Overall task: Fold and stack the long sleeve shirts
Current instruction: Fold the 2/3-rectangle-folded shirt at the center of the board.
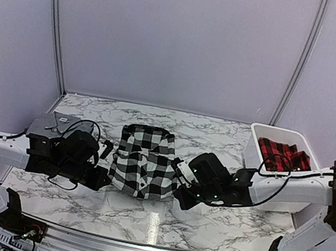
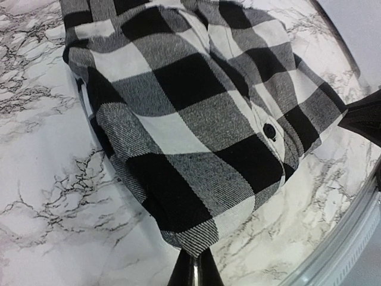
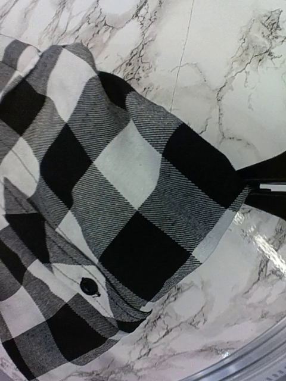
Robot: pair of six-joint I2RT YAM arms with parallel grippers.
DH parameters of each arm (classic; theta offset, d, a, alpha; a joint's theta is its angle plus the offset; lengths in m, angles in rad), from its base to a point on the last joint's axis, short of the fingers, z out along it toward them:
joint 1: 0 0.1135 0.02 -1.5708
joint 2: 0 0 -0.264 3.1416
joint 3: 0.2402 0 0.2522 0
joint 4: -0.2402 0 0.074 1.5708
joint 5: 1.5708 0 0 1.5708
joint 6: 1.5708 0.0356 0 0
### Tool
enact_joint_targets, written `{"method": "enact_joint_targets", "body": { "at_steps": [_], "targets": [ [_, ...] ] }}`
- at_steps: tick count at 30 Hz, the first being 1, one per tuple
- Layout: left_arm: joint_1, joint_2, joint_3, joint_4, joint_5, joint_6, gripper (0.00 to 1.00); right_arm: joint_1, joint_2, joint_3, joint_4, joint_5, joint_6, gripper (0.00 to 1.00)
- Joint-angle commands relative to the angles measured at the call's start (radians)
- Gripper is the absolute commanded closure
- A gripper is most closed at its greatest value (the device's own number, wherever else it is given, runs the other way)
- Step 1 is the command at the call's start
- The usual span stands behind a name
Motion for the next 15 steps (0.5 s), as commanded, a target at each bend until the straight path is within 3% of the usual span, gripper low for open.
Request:
{"method": "enact_joint_targets", "body": {
  "at_steps": [1,5,8,12,15],
  "targets": [
    [-0.026,-0.125,0.029,-0.130,-0.057,-0.061,1.00,0.022,-0.112,0.056,-0.089,0.017,0.072,1.00],
    [0.002,-0.116,0.146,-0.222,-0.158,-0.056,1.00,-0.026,-0.064,0.207,-0.150,-0.076,0.074,1.00],
    [0.132,-0.022,0.233,-0.204,-0.086,-0.027,1.00,-0.106,0.043,0.328,-0.125,-0.137,0.048,1.00],
    [0.336,0.230,0.427,-0.147,0.019,0.081,1.00,-0.262,0.281,0.529,-0.059,-0.210,0.011,1.00],
    [0.451,0.514,0.615,-0.091,0.142,0.112,1.00,-0.341,0.499,0.764,-0.043,-0.222,0.005,1.00]
  ]
}}
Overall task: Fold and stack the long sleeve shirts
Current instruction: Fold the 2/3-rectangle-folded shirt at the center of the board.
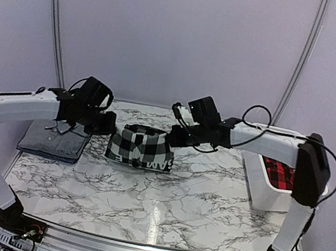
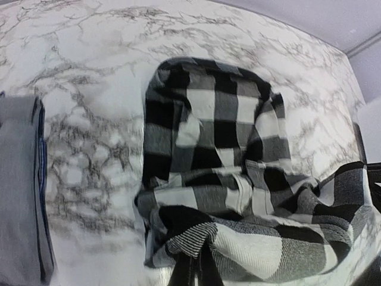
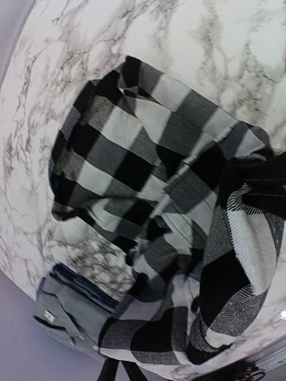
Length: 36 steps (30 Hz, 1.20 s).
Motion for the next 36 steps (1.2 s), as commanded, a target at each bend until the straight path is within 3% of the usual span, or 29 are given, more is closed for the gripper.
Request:
{"method": "enact_joint_targets", "body": {
  "at_steps": [1,6,9,11,13,17,21,25,30,36],
  "targets": [
    [0.145,0.370,0.246,0.066,0.195,0.087,1.00,-0.133,0.293,0.283,0.045,-0.052,-0.018,1.00],
    [0.204,0.750,0.610,0.070,0.336,0.085,1.00,-0.226,0.620,0.553,0.027,-0.098,0.031,1.00],
    [0.214,0.881,0.731,0.069,0.383,0.061,1.00,-0.242,0.686,0.594,0.028,-0.110,0.048,1.00],
    [0.213,0.901,0.735,0.074,0.389,0.036,1.00,-0.243,0.678,0.564,0.042,-0.112,0.047,1.00],
    [0.207,0.870,0.670,0.107,0.391,0.013,1.00,-0.241,0.643,0.500,0.063,-0.112,0.043,1.00],
    [0.183,0.708,0.367,0.251,0.389,-0.055,1.00,-0.223,0.521,0.270,0.130,-0.128,0.040,1.00],
    [0.132,0.499,0.063,0.422,0.370,-0.126,1.00,-0.181,0.367,0.024,0.187,-0.111,0.041,1.00],
    [0.057,0.245,-0.164,0.472,0.316,-0.173,1.00,-0.118,0.189,-0.150,0.188,-0.062,0.047,1.00],
    [0.025,0.071,-0.254,0.430,0.234,-0.180,1.00,-0.097,0.037,-0.193,0.134,0.022,0.040,1.00],
    [0.028,0.030,-0.205,0.368,0.204,-0.136,1.00,-0.099,0.026,-0.134,0.101,0.064,0.029,1.00]
  ]
}}
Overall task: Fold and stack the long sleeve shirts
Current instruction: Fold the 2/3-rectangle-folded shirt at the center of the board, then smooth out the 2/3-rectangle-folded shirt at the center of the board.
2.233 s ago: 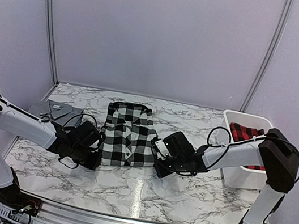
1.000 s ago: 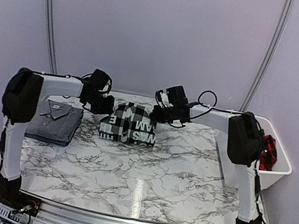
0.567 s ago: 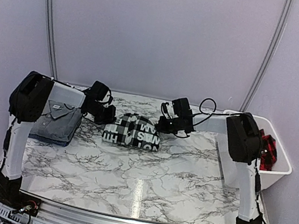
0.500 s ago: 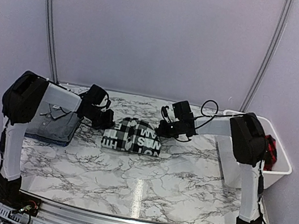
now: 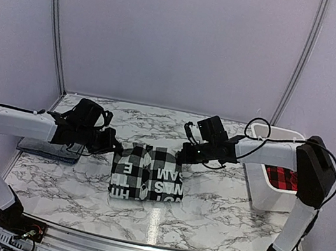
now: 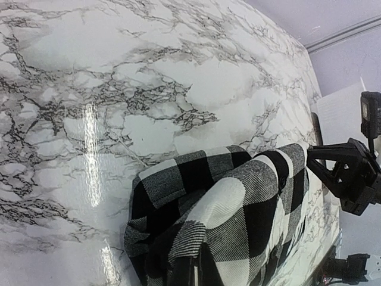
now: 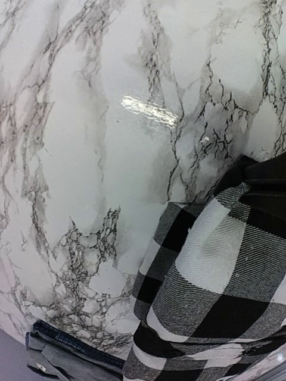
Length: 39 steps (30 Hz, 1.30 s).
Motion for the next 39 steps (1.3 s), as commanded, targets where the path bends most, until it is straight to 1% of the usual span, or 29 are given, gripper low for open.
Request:
{"method": "enact_joint_targets", "body": {
  "at_steps": [1,7,15,16,17,18,19,20,21,22,23,24,25,26,28,30,31,32,33,34,36,39],
  "targets": [
    [0.007,-0.014,0.051,-0.037,-0.056,0.030,1.00,-0.005,0.005,0.076,-0.035,0.065,-0.007,1.00],
    [0.054,0.026,0.123,-0.102,-0.072,0.064,1.00,-0.034,0.057,0.163,-0.043,0.095,-0.025,1.00],
    [0.132,0.213,0.258,-0.124,-0.025,0.138,1.00,-0.083,0.224,0.310,-0.058,0.062,-0.058,1.00],
    [0.142,0.237,0.290,-0.130,-0.019,0.144,1.00,-0.087,0.236,0.334,-0.068,0.060,-0.061,0.99],
    [0.151,0.255,0.317,-0.136,-0.014,0.149,1.00,-0.089,0.244,0.360,-0.079,0.060,-0.068,0.94],
    [0.157,0.268,0.346,-0.149,-0.014,0.160,0.91,-0.089,0.248,0.385,-0.095,0.067,-0.077,0.89],
    [0.165,0.277,0.376,-0.162,-0.015,0.171,0.75,-0.090,0.247,0.410,-0.110,0.075,-0.085,0.84],
    [0.171,0.280,0.409,-0.184,-0.022,0.184,0.65,-0.090,0.242,0.430,-0.125,0.084,-0.095,0.78],
    [0.174,0.279,0.435,-0.205,-0.029,0.197,0.53,-0.090,0.236,0.446,-0.139,0.094,-0.102,0.72],
    [0.176,0.274,0.460,-0.232,-0.039,0.209,0.42,-0.087,0.225,0.460,-0.152,0.101,-0.115,0.69],
    [0.177,0.263,0.475,-0.250,-0.051,0.219,0.32,-0.083,0.213,0.463,-0.163,0.105,-0.121,0.67],
    [0.176,0.250,0.480,-0.258,-0.053,0.224,0.28,-0.077,0.200,0.463,-0.174,0.108,-0.123,0.65],
    [0.175,0.240,0.478,-0.264,-0.048,0.223,0.27,-0.065,0.186,0.458,-0.183,0.111,-0.120,0.65],
    [0.173,0.226,0.470,-0.266,-0.033,0.219,0.29,-0.053,0.169,0.445,-0.185,0.107,-0.115,0.64],
    [0.150,0.203,0.437,-0.267,-0.002,0.206,0.39,-0.015,0.132,0.405,-0.169,0.094,-0.102,0.66],
    [0.117,0.181,0.390,-0.265,0.016,0.191,0.56,0.034,0.100,0.363,-0.148,0.088,-0.090,0.68],
    [0.101,0.171,0.367,-0.264,0.021,0.181,0.67,0.056,0.095,0.353,-0.148,0.079,-0.083,0.69],
    [0.083,0.163,0.341,-0.261,0.027,0.173,0.75,0.077,0.092,0.342,-0.145,0.070,-0.075,0.70],
    [0.067,0.157,0.319,-0.253,0.041,0.164,0.80,0.095,0.090,0.331,-0.136,0.064,-0.067,0.71],
    [0.051,0.153,0.297,-0.239,0.054,0.158,0.84,0.112,0.092,0.322,-0.130,0.063,-0.061,0.72],
    [0.019,0.159,0.268,-0.223,0.068,0.158,0.89,0.130,0.100,0.302,-0.111,0.065,-0.045,0.73],
    [-0.002,0.199,0.252,-0.208,0.079,0.158,0.93,0.134,0.131,0.263,-0.081,0.060,-0.025,0.75]
  ]
}}
